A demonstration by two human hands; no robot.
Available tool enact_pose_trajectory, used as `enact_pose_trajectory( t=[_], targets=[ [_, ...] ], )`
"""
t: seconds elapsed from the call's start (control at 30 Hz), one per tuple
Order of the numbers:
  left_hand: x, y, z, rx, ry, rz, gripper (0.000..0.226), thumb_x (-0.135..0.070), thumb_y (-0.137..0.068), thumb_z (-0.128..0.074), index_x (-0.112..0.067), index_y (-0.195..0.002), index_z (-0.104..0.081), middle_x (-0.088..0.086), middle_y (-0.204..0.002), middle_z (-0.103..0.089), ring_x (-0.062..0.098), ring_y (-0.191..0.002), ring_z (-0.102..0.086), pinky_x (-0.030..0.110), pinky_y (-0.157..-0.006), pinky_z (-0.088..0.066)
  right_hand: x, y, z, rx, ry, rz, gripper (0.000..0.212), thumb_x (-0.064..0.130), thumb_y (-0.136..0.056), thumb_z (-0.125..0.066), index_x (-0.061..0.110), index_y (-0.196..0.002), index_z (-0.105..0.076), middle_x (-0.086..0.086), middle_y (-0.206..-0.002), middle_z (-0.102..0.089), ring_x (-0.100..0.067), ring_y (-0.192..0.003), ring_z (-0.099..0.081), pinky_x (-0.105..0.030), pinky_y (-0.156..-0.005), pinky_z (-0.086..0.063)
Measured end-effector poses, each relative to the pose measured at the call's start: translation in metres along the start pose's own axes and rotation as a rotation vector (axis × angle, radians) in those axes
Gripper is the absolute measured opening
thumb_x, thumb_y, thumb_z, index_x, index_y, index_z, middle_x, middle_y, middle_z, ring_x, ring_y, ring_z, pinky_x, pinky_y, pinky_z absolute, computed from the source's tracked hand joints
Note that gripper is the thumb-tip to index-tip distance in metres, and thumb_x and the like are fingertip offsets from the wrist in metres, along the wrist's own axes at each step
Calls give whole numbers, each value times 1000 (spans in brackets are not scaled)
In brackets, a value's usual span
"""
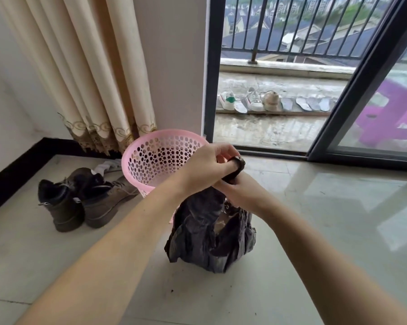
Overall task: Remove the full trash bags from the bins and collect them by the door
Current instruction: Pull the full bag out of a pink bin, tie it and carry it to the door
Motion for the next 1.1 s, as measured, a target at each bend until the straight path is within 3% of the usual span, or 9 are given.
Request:
enact_pose_trajectory(
  t=[0.2, 0.33, 0.4, 0.5, 0.57, 0.67, 0.77, 0.93, 1.1],
  targets=[
    [15, 5, 12, 168, -55, 73, 36, -1, -91, -44, -25, -108, -65, -5, -103, -66, 3, -98, -60, 11, -86, -48, -7, 1, 13, -112, -354, -207, 34, 31, -97, -37, 17, -85, -65, 15, -39, -29, -8, -40, -26, -18, -37, -21],
    [25, 3, 9, 67, -303, 36, 18, -9, -89, -52, -19, -97, -65, -4, -82, -63, 5, -73, -57, 11, -66, -43, -6, 2, 9, -123, -384, -218, 36, 27, -98, -34, 20, -72, -58, 0, -56, -42, -16, -51, -37, -20, -46, -31],
    [27, 0, 9, -76, -362, 16, 12, -8, -88, -52, -17, -86, -60, -5, -72, -57, 4, -63, -51, 8, -59, -39, -8, 1, 9, -126, -353, -184, 28, 22, -99, -33, 22, -88, -58, -12, -70, -52, -20, -61, -50, -30, -58, -43],
    [32, 0, 8, -299, -267, 42, 14, -6, -88, -49, -16, -80, -55, -6, -64, -51, 5, -56, -45, 10, -53, -38, -17, 2, 7, -11, -290, -147, 31, 26, -100, -33, 21, -105, -63, -16, -103, -67, -22, -91, -63, -33, -87, -48],
    [38, 1, 7, -347, -136, 144, 7, -12, -91, -50, -14, -88, -56, -3, -74, -55, 11, -68, -52, 16, -62, -43, -23, 5, 3, 50, -230, -182, 36, 33, -100, -34, 24, -98, -68, -11, -103, -70, -20, -95, -64, -29, -88, -45],
    [49, 5, 6, 21, 158, 384, 55, -48, -87, -56, -21, -133, -40, -6, -122, -51, 14, -116, -48, 33, -102, -39, -33, 4, 0, 22, -212, -241, 37, 37, -100, -35, 20, -97, -68, -14, -82, -65, -23, -72, -57, -33, -76, -45],
    [60, 17, -8, 438, 72, 380, 68, -55, -76, -66, -33, -136, -41, -23, -132, -43, 4, -126, -43, 26, -106, -32, -38, 2, 4, -8, -533, -286, 37, 33, -100, -37, 10, -102, -66, -12, -78, -50, -16, -59, -43, -26, -62, -40],
    [73, 19, -29, 267, 137, 314, 14, -19, -93, -53, -14, -97, -66, -6, -91, -69, 6, -89, -63, 34, -88, -51, -37, 8, 12, 262, -677, -259, 45, 45, -95, -42, 10, -90, -71, 2, -55, -40, -10, -50, -34, -15, -50, -34],
    [77, 16, -26, 165, 303, 453, 26, 1, -87, -45, -15, -74, -61, 0, -57, -56, 11, -54, -49, 20, -54, -39, -42, 14, 18, 297, -349, -233, 10, 20, -89, -61, 15, -83, -67, 5, -58, -51, -7, -50, -42, -16, -50, -35]
  ],
)
Point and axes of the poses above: each hand's wrist, its own y-axis away from the middle knuckle, its own z-axis out of the back of the hand, x = y × z, the point moved 1 cm from there along -y, towards the middle knuckle
